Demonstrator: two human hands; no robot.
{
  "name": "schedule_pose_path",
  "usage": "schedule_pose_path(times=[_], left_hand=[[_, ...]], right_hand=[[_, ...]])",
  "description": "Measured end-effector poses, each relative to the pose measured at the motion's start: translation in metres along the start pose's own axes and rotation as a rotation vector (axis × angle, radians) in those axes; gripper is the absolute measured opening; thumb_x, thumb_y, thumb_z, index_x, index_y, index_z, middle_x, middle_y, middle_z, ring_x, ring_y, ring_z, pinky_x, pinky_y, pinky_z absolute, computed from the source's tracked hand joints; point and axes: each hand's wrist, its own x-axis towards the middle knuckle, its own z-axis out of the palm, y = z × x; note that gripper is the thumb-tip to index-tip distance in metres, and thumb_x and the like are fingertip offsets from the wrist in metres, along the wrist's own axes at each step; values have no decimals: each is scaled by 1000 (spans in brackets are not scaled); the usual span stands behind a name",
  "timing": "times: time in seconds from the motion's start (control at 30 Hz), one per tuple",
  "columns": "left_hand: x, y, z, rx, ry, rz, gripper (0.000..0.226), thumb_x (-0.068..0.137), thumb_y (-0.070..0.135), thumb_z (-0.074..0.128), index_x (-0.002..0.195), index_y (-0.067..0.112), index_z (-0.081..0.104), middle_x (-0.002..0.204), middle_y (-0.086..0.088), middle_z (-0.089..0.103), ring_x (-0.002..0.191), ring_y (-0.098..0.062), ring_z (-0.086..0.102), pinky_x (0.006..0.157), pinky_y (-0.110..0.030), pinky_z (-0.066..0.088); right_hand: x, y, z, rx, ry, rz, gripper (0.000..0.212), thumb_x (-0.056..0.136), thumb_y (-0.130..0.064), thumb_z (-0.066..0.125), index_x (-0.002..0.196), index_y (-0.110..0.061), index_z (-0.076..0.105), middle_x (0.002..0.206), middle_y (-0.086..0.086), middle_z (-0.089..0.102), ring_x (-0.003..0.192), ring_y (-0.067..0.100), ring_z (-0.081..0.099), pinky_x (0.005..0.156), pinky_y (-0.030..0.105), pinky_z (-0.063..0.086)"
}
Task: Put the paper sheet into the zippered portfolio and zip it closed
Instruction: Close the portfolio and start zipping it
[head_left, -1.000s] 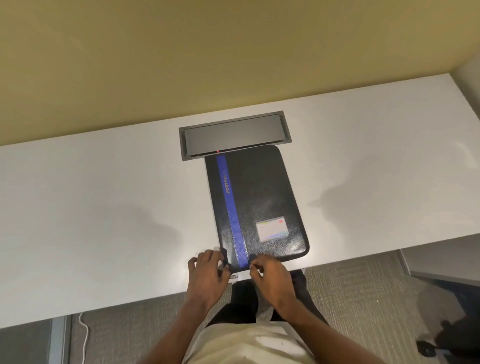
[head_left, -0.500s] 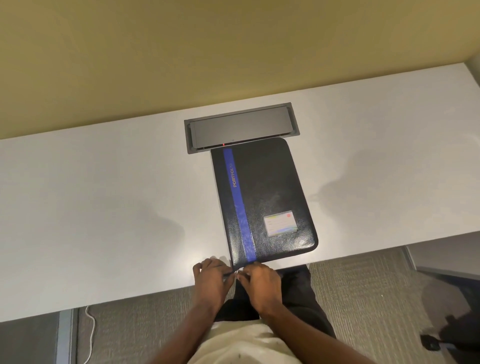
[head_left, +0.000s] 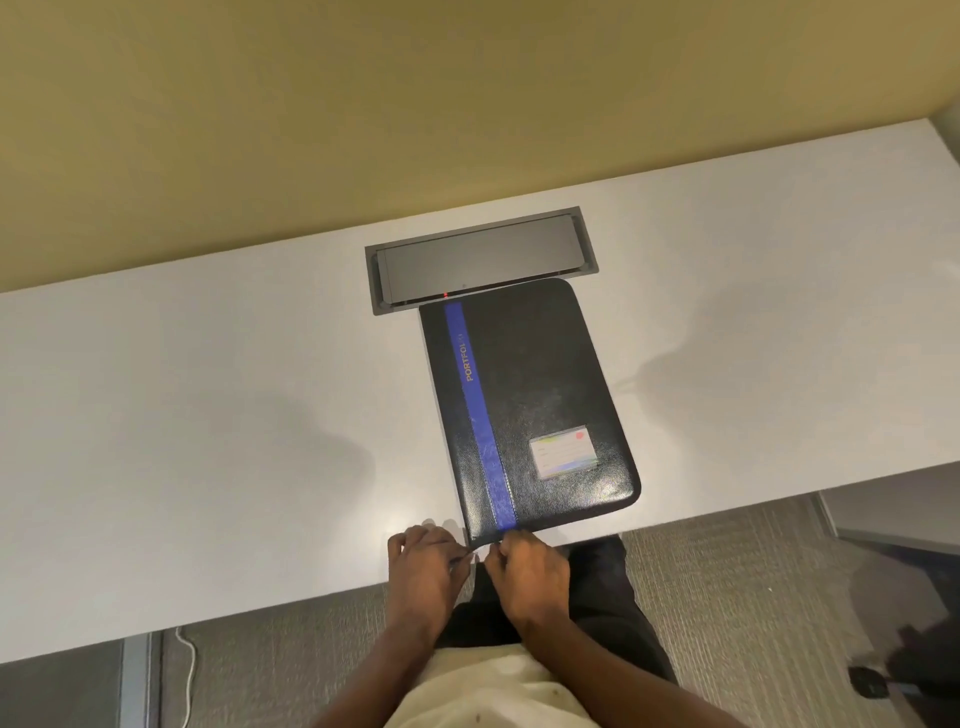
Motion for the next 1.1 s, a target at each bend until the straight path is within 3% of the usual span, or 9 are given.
schedule_pose_path(times=[0.2,0.37,0.5,0.7,0.8,0.9,0.93,1.0,1.1], left_hand=[[3,0,-2,35,3,-3,17,83,44,66,77,37,79,79,17,67,85,-17,60,81,-33,29],[4,-1,-2,36,1,4,11,83,43,71,79,39,80,78,18,66,84,-16,59,82,-33,29],[5,-1,-4,62,-12,12,9,82,44,72,79,40,80,77,19,66,83,-16,59,81,-33,29],[5,2,-7,138,-70,58,21,87,49,62,83,41,80,80,16,68,86,-18,58,85,-37,33],[4,15,-14,138,38,141,22,84,48,64,87,31,77,95,9,65,95,-22,58,89,-39,38],[11,49,-20,112,107,318,47,80,49,67,118,23,64,127,-4,57,120,-28,56,104,-44,38],[18,61,-18,139,94,367,62,80,50,67,134,21,56,144,-7,49,135,-30,48,113,-47,34],[38,83,-12,227,51,399,92,81,54,68,159,22,30,169,-15,20,157,-35,15,124,-61,18],[67,105,0,311,-93,372,106,85,56,70,165,28,5,172,-18,-2,157,-40,-12,120,-72,8]], right_hand=[[4,31,-13,23,55,58,29,75,-31,76,62,-21,52,60,-1,61,53,23,64,49,31,47],[11,69,-31,54,104,157,25,88,-33,66,70,-20,55,73,0,65,67,29,68,58,35,48],[18,101,-46,68,151,151,21,91,-33,65,76,-21,56,79,-3,63,70,25,67,59,31,41],[23,120,-60,44,138,117,16,94,-37,63,89,-22,62,89,-3,66,79,26,69,64,36,49],[21,121,-56,150,118,137,22,94,-36,63,77,-27,51,79,-4,61,70,25,63,60,34,44],[21,122,-51,272,83,79,27,92,-30,66,74,-27,46,75,-8,56,66,19,56,59,35,46],[21,123,-50,277,73,50,21,92,-29,66,78,-26,51,78,-9,58,69,19,58,60,36,48],[20,125,-51,270,68,23,8,91,-27,66,85,-27,60,86,-9,64,75,18,64,64,38,53],[19,125,-53,221,71,8,4,92,-29,64,94,-28,67,95,-9,69,80,17,69,67,34,54]])
